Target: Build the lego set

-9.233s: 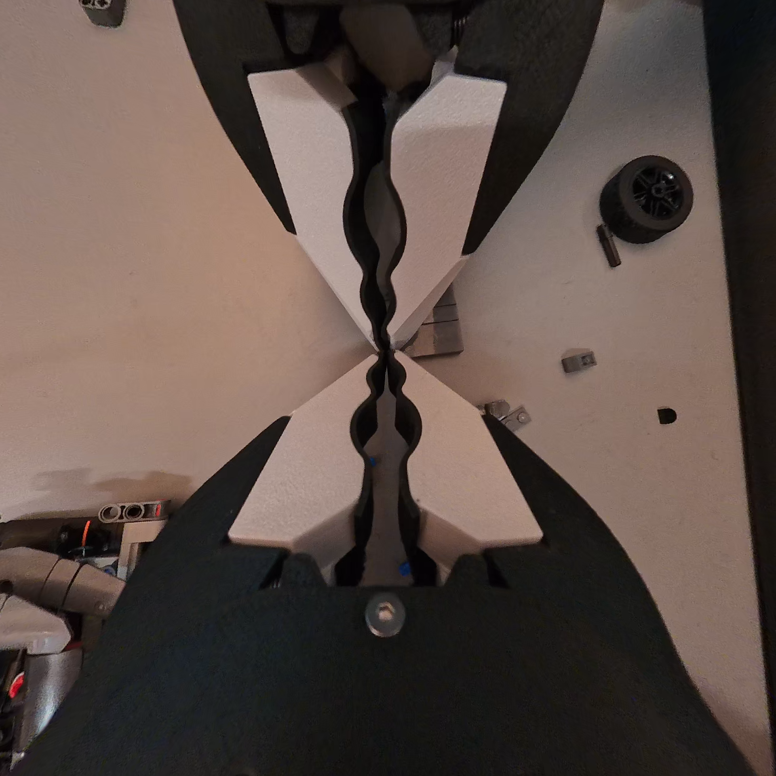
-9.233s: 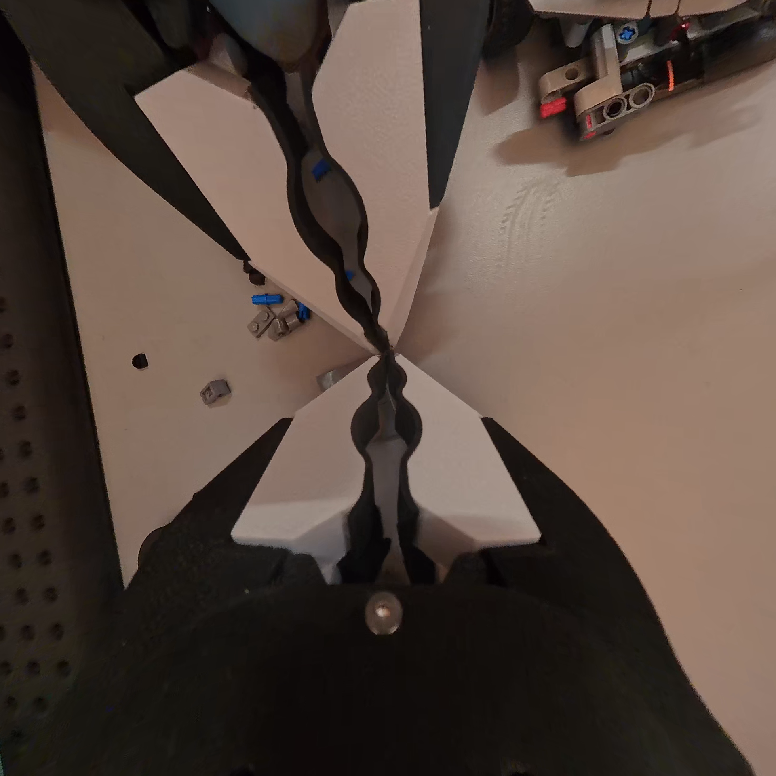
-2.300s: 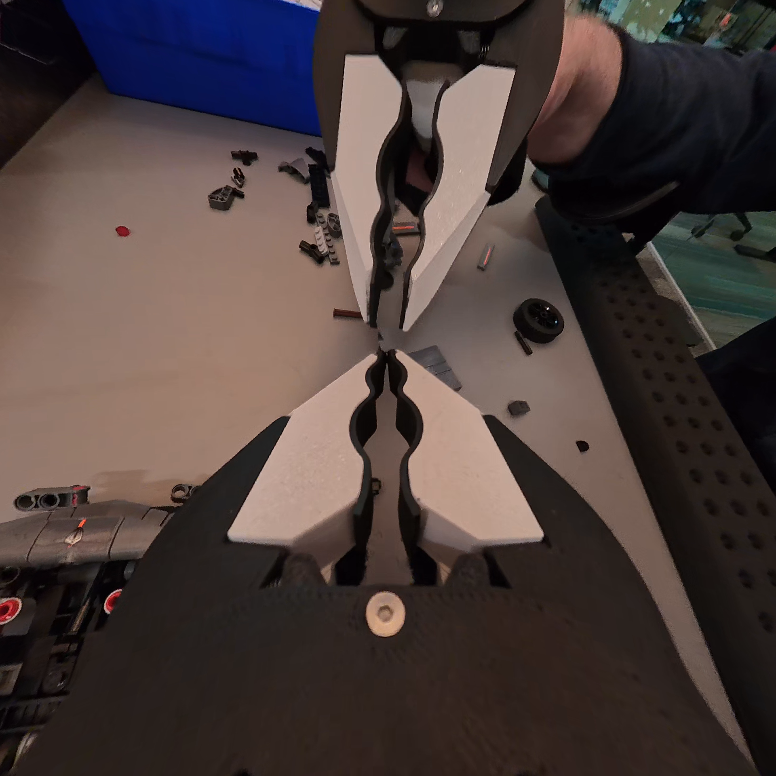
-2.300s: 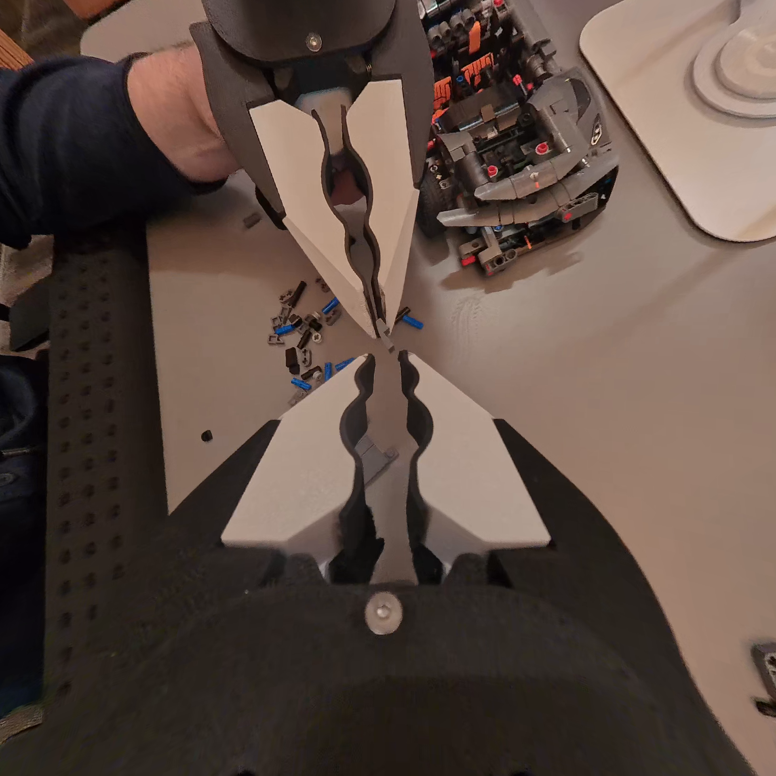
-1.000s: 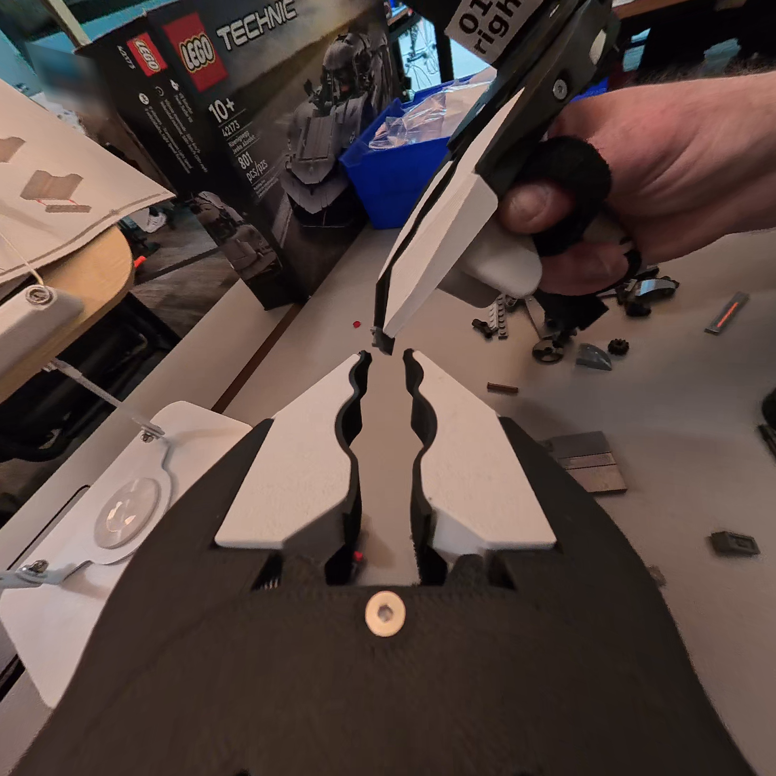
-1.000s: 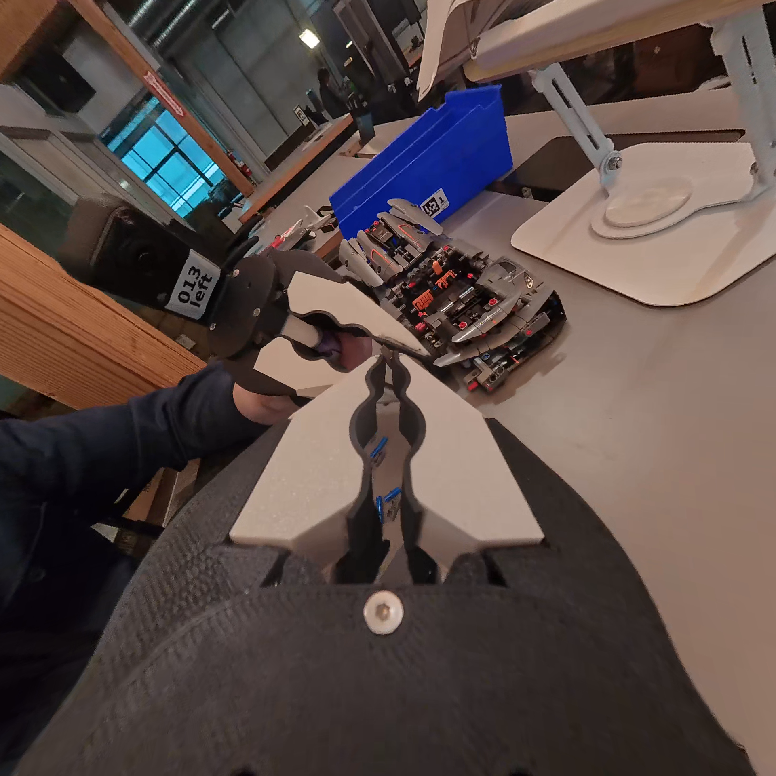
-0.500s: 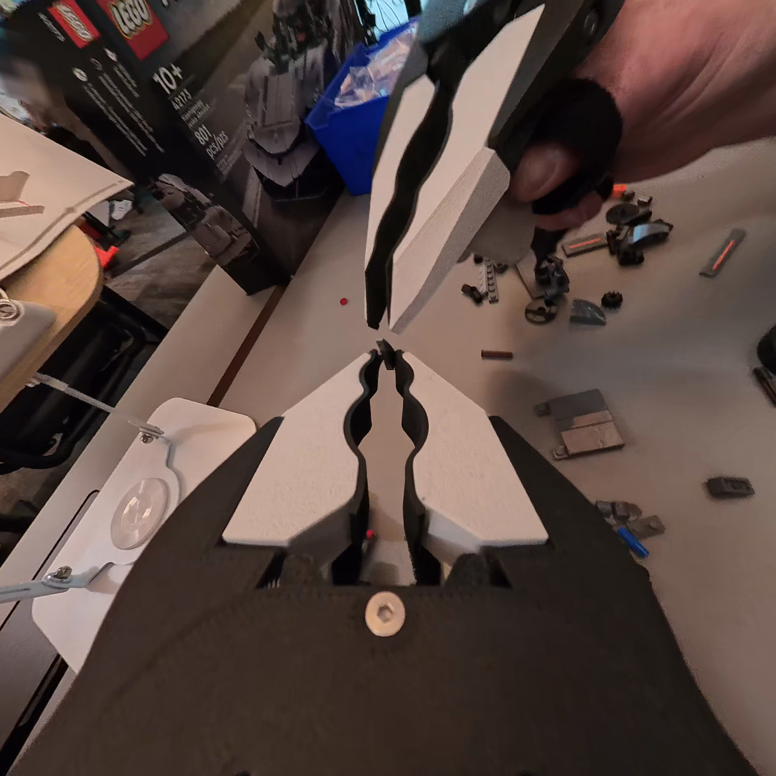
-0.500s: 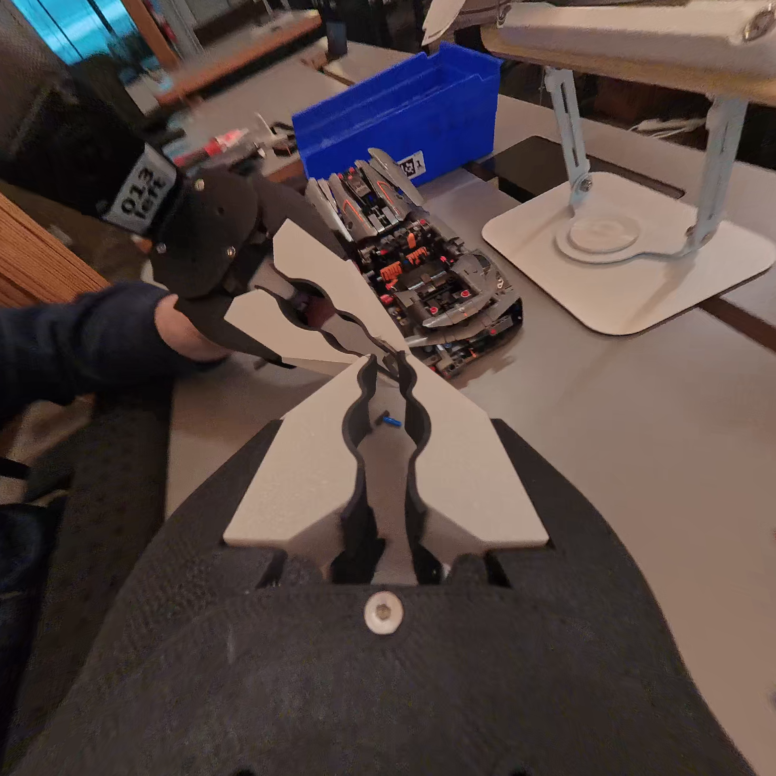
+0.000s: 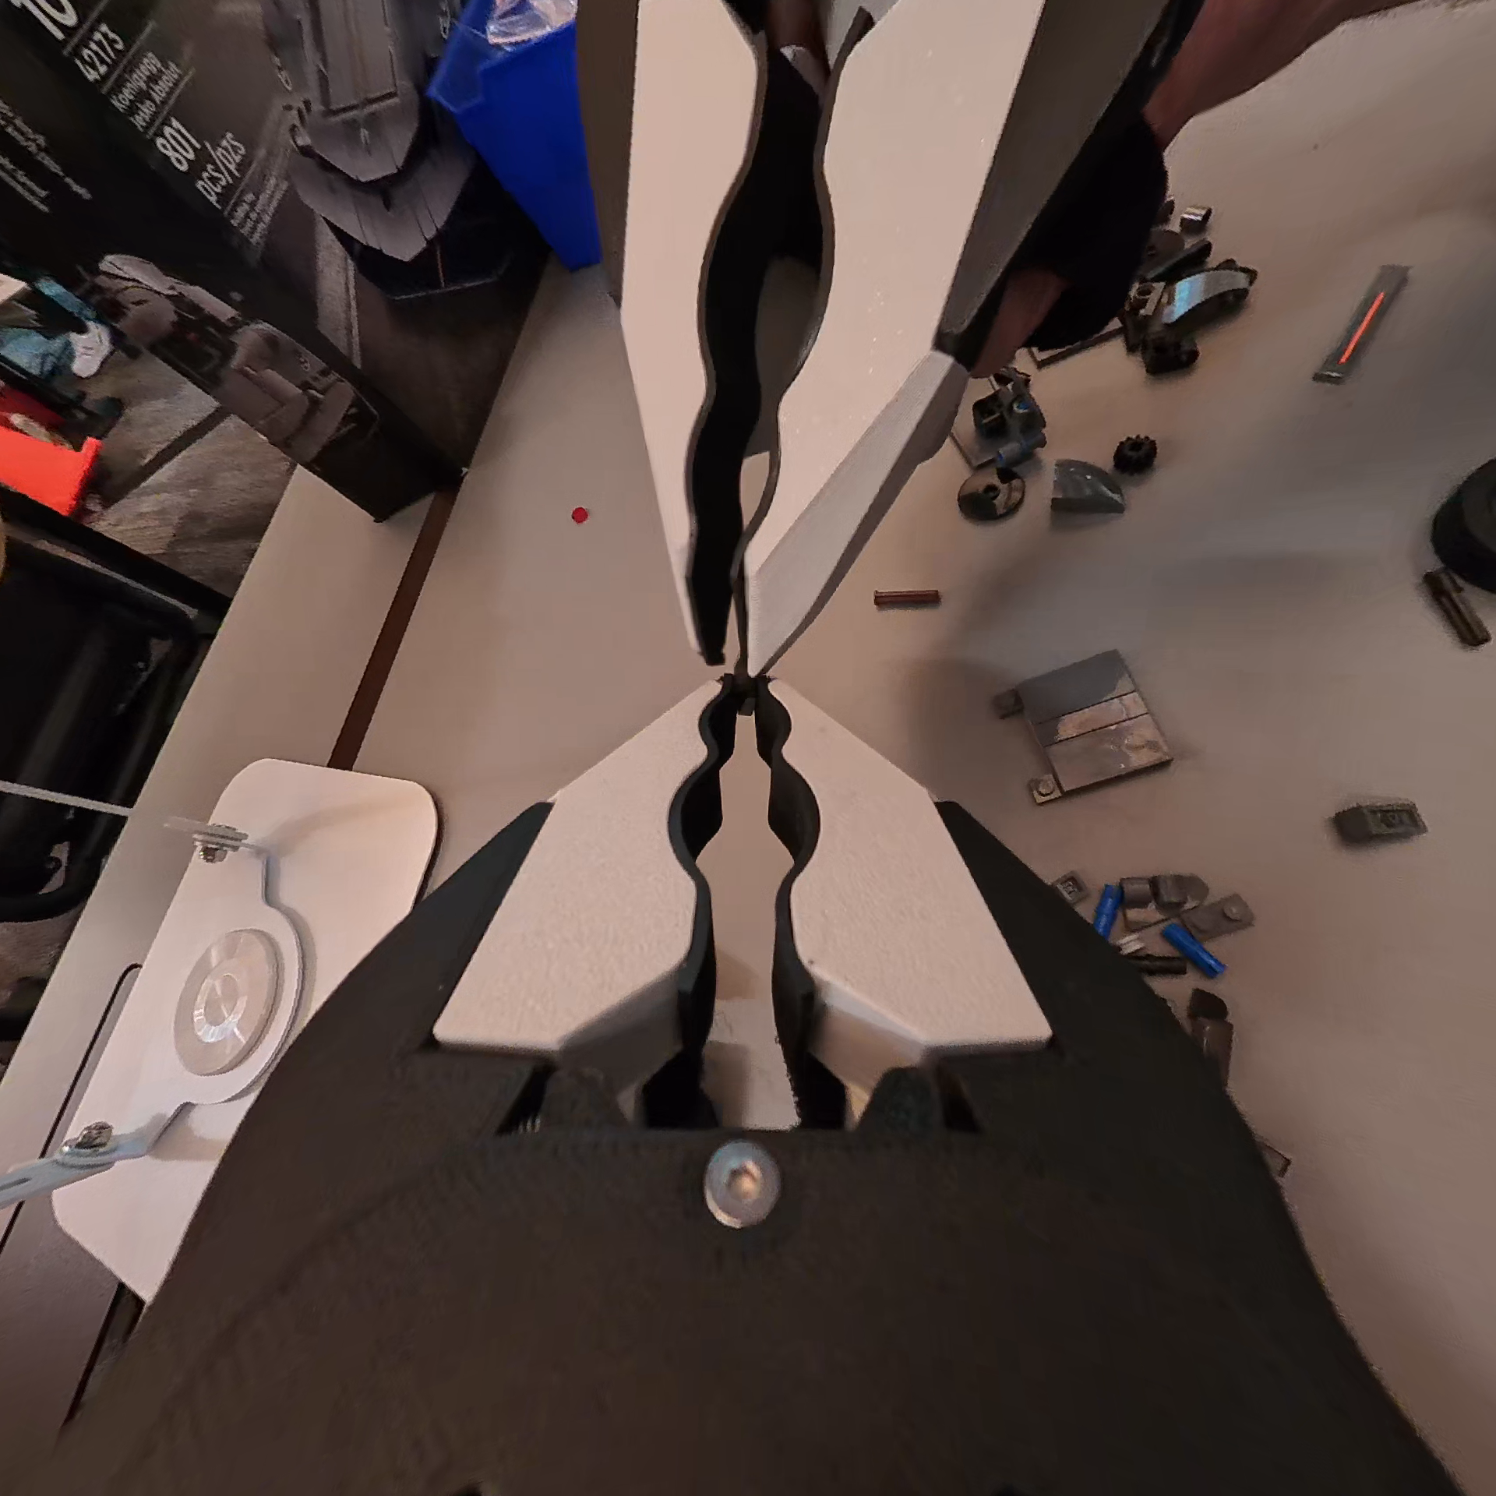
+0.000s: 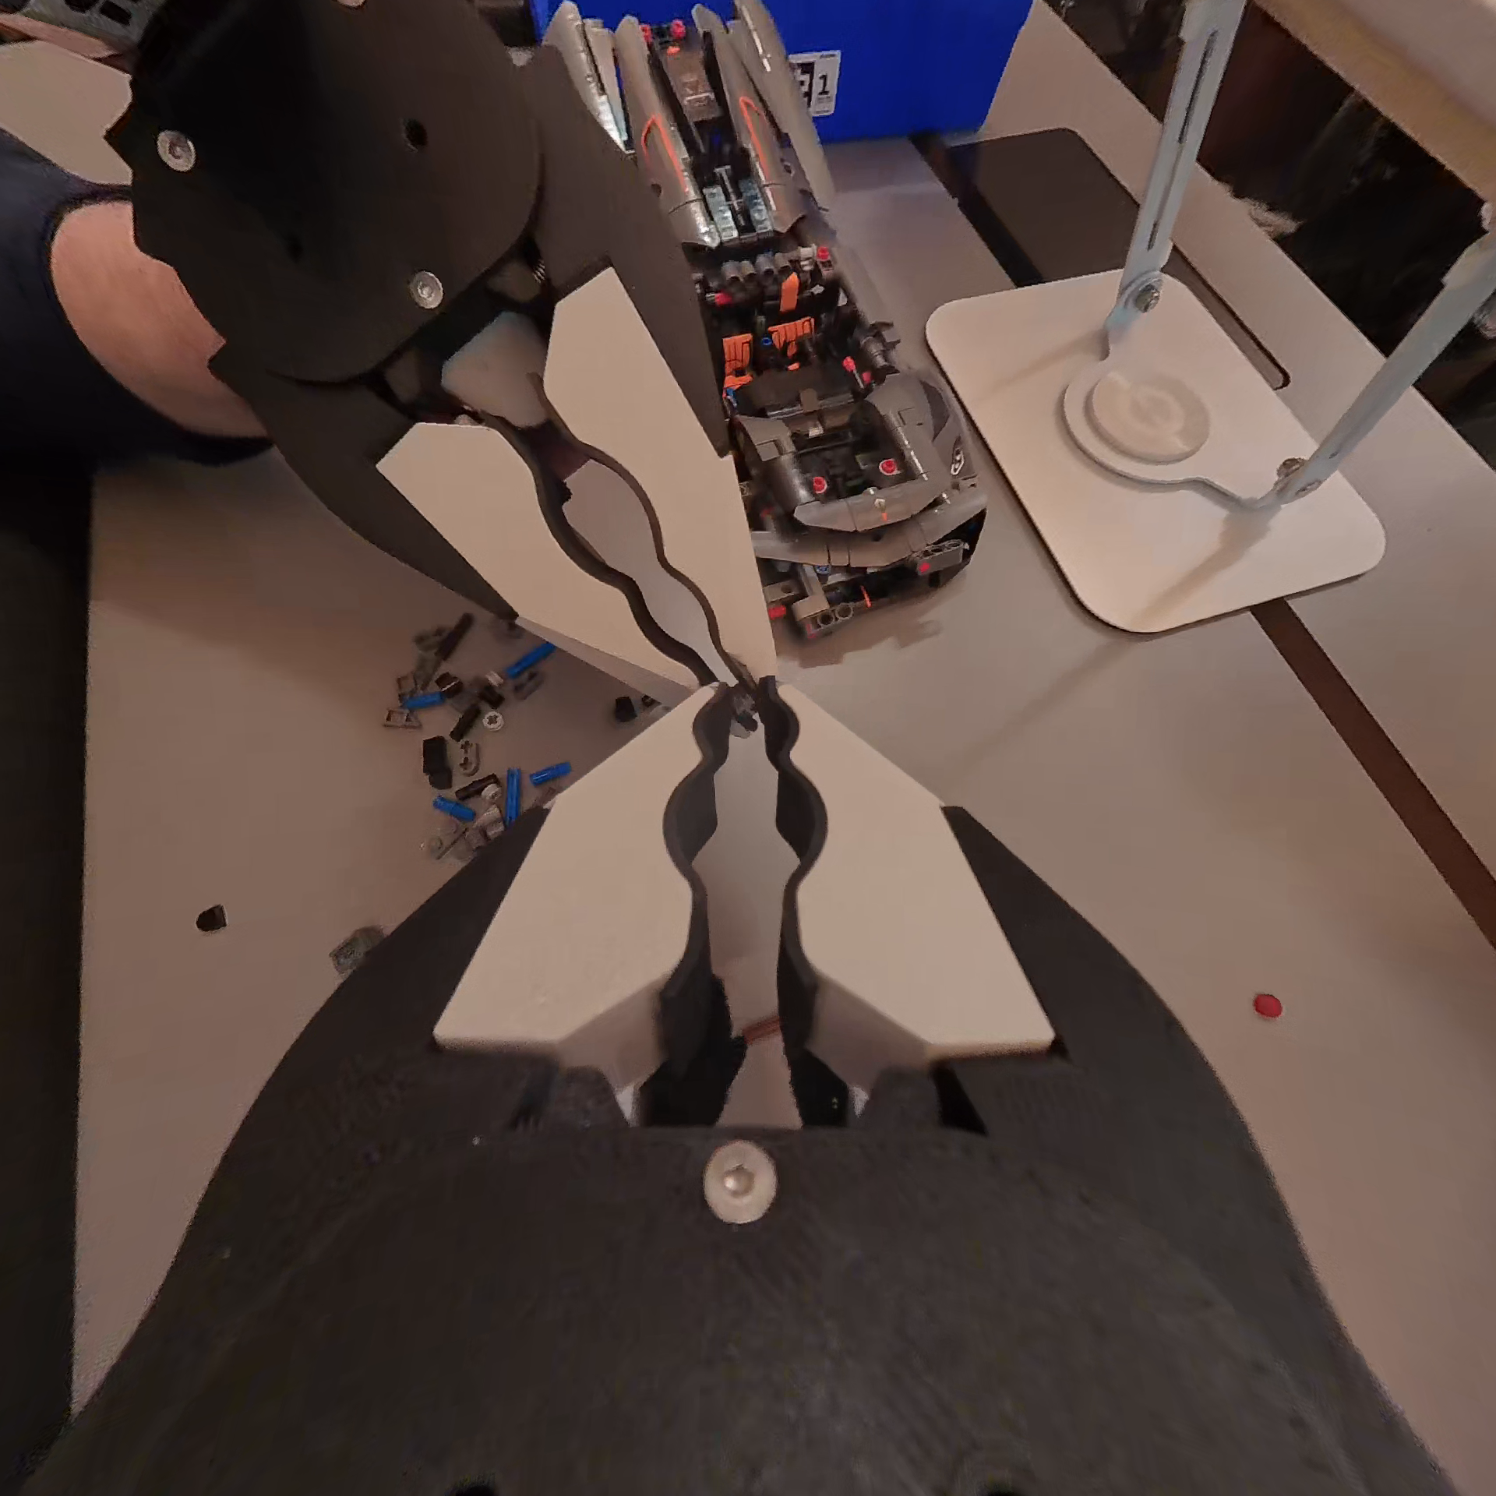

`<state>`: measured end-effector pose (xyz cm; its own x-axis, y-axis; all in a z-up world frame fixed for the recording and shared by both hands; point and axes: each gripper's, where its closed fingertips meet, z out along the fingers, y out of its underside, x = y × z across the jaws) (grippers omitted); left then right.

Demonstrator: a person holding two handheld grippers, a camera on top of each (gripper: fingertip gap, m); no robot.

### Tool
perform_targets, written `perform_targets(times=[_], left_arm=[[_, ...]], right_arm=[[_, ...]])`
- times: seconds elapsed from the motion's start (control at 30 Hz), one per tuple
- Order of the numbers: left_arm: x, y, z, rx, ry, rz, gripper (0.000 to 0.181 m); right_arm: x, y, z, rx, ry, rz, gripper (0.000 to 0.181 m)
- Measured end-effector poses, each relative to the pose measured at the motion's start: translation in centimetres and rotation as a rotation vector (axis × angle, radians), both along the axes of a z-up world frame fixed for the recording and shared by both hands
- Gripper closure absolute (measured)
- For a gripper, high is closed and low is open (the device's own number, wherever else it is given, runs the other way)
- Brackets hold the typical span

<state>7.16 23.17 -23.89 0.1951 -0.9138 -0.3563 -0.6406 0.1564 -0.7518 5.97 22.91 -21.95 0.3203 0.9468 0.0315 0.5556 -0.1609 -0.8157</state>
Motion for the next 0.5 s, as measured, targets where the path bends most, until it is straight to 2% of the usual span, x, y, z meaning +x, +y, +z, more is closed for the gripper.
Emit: perform_targets(times=[0.27,0.5], left_arm=[[0.1,-0.1,-0.5,0.003,0.022,-0.01,0.18],[-0.1,0.0,-0.6,-0.006,0.017,-0.015,0.178]], right_arm=[[0.0,-0.3,-0.5,0.017,-0.045,0.023,0.181],[0.0,-0.2,0.8,-0.14,0.106,-0.009,0.181]])
